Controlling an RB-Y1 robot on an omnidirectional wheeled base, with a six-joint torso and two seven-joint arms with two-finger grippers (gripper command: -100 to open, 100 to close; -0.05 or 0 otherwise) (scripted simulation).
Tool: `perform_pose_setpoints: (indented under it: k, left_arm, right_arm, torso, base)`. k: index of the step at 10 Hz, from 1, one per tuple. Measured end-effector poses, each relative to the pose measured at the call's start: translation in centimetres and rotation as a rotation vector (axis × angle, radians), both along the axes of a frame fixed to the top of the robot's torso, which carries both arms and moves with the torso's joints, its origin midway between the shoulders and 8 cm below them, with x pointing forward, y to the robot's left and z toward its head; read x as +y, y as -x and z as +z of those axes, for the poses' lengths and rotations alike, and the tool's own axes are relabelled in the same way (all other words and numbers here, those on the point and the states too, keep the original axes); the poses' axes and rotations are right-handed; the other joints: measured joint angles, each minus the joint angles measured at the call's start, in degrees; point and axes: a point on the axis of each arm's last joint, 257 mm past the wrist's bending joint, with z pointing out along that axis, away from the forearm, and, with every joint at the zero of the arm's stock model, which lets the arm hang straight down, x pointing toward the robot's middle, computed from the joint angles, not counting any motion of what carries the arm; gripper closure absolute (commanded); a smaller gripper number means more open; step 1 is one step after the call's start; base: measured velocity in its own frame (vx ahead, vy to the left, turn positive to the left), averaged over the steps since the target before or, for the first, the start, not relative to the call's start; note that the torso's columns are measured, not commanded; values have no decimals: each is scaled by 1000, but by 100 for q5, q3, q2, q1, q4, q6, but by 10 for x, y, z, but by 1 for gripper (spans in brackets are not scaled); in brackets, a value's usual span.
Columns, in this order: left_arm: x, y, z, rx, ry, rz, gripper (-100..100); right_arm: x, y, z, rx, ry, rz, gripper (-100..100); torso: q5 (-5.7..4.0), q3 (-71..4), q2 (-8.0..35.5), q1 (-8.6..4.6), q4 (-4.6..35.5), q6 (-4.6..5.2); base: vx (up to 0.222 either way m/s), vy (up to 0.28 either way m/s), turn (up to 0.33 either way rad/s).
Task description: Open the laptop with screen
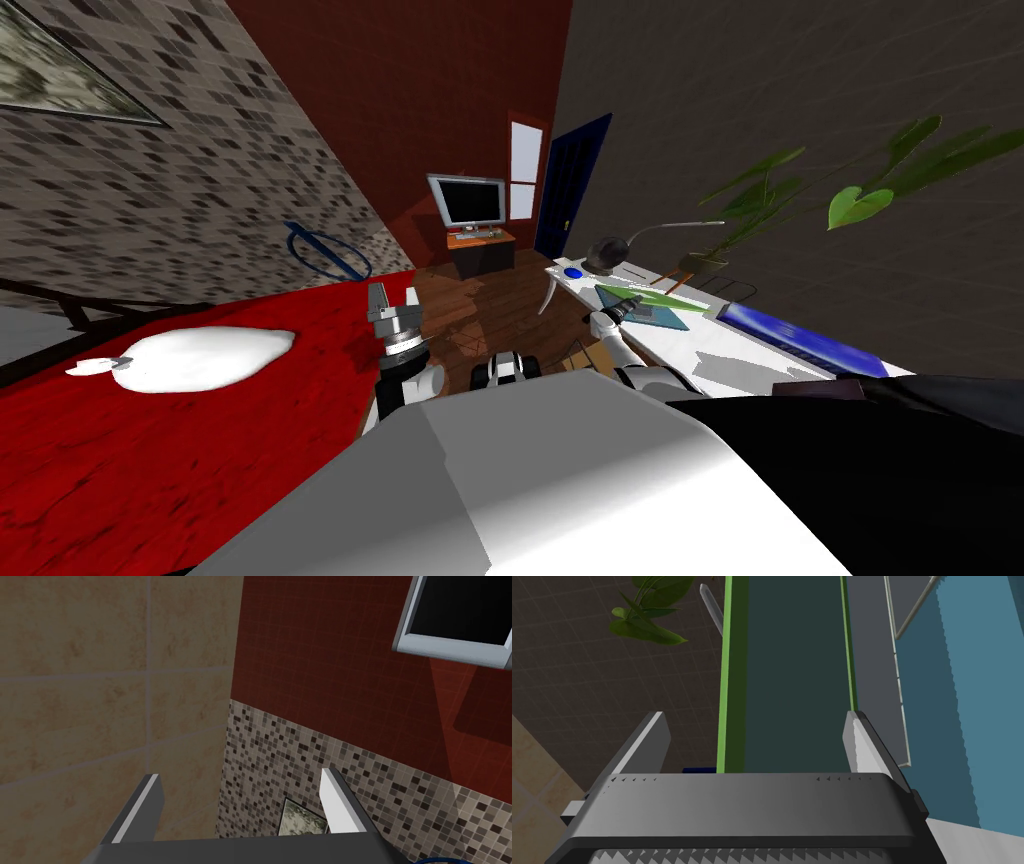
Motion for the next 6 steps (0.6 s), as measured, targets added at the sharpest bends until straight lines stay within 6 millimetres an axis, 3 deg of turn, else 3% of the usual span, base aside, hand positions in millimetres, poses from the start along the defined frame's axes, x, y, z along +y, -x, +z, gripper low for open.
perform_pose_setpoints:
  k: [1,2,6]
  left_arm:
    - [0,0,0,0,0,0,0]
    - [0,0,0,0,0,0,0]
    - [0,0,0,0,0,0,0]
  right_arm:
    - [-15,11,5,3,7,-36,-100]
    - [-29,24,5,11,9,-75,-100]
    - [-70,73,10,19,9,-203,-100]
  torso:
    - [3,5,14,10,2,-11]
    - [3,4,8,10,2,-8]
    - [3,-10,-16,11,-5,-1]
  base:
    - [-162,-9,514]
    - [-73,-8,115]
    - [-133,10,316]
